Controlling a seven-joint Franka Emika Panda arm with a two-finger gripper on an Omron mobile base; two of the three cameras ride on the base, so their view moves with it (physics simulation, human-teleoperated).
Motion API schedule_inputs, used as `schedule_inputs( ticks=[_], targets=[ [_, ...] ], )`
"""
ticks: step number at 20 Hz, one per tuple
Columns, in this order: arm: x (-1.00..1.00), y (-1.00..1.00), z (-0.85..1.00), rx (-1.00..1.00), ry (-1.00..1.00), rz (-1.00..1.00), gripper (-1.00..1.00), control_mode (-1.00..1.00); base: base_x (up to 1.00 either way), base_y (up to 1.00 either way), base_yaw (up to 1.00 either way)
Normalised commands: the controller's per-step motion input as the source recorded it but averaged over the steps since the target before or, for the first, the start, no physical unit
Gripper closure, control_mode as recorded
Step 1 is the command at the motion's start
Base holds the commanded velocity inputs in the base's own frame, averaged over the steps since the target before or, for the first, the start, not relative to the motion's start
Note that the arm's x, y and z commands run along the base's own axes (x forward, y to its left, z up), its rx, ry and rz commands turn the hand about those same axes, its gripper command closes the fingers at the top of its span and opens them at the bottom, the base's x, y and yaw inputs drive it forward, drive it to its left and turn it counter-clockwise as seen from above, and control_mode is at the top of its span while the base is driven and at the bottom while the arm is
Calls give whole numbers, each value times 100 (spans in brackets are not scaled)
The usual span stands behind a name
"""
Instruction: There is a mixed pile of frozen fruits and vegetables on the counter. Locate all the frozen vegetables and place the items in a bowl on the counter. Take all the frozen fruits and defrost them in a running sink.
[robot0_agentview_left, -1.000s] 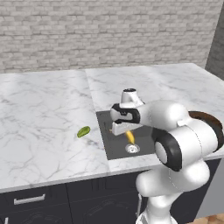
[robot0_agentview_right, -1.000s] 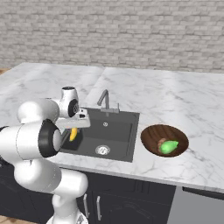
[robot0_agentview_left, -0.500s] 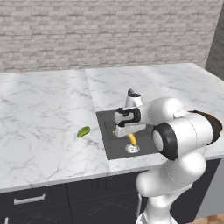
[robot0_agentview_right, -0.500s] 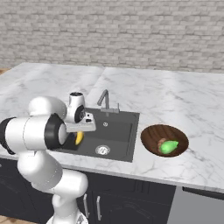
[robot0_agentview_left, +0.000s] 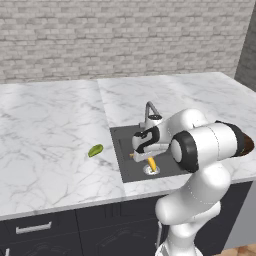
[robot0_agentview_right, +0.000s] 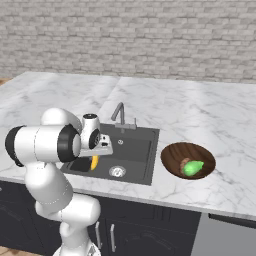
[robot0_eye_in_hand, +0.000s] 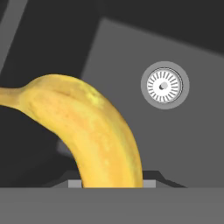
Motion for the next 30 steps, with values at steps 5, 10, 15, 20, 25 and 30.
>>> schedule_inputs(
  ticks=[5,10,15,20,25,30],
  targets=[
    [11,-9,-26,0,-7,1,100,-100,0,0,0],
    [16,0,-28,0,-8,2,100,-100,0,0,0],
    [19,-1,-26,0,-5,3,100,-100,0,0,0],
    [25,-7,-25,1,0,3,100,-100,0,0,0],
    [13,0,-16,2,4,2,100,-100,0,0,0],
    [5,0,-13,2,1,1,100,-100,0,0,0]
  ],
)
